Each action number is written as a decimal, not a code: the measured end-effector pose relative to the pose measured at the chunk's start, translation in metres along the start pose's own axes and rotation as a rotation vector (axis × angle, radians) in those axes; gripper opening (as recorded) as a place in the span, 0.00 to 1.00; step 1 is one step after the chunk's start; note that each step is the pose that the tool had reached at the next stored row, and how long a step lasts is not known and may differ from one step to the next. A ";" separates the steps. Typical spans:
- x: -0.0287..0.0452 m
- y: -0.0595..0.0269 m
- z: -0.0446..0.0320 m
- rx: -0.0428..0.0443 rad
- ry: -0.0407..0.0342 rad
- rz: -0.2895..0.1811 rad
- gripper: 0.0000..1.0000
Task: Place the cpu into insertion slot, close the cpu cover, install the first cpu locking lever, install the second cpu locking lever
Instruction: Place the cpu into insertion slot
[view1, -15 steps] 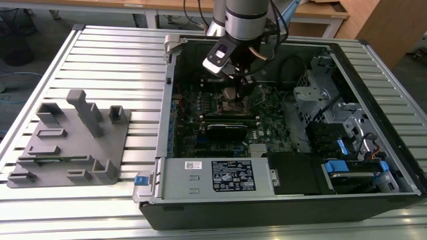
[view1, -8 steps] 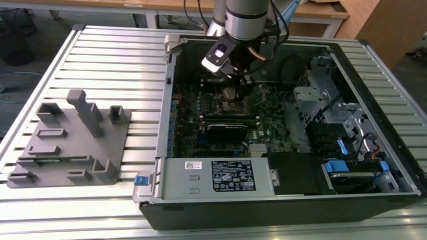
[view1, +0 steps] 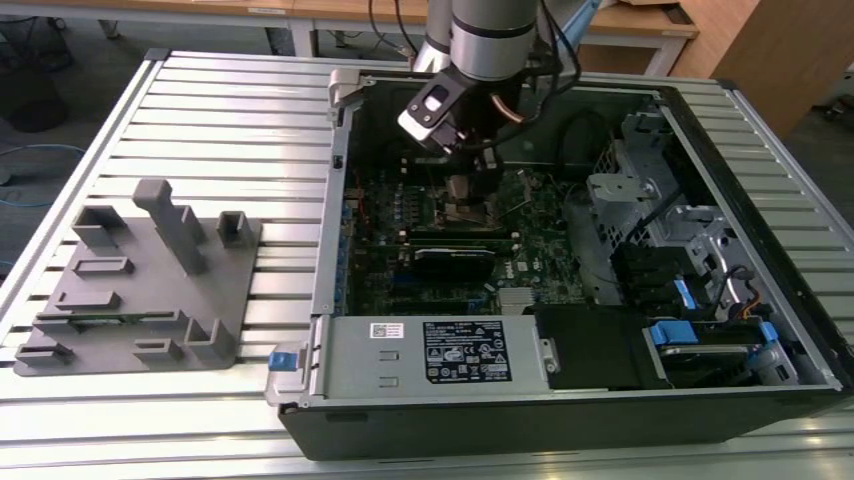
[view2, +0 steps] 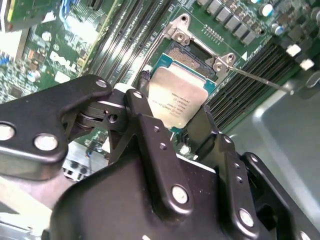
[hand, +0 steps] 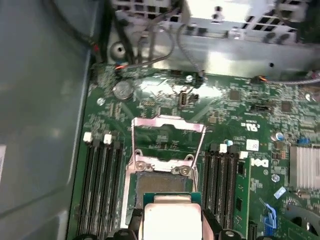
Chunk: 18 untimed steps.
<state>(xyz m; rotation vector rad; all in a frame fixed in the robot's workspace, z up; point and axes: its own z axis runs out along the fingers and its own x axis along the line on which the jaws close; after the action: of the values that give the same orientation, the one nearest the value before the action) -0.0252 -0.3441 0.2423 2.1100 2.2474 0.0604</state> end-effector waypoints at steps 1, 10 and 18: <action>0.0000 0.0000 0.0001 0.0003 -0.0013 0.018 0.54; 0.0000 0.0000 0.0003 0.0011 -0.0051 0.074 0.54; 0.0000 0.0001 -0.0009 0.0012 -0.0052 0.075 0.54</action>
<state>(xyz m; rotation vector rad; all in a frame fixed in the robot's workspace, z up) -0.0252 -0.3441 0.2432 2.1916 2.1660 0.0568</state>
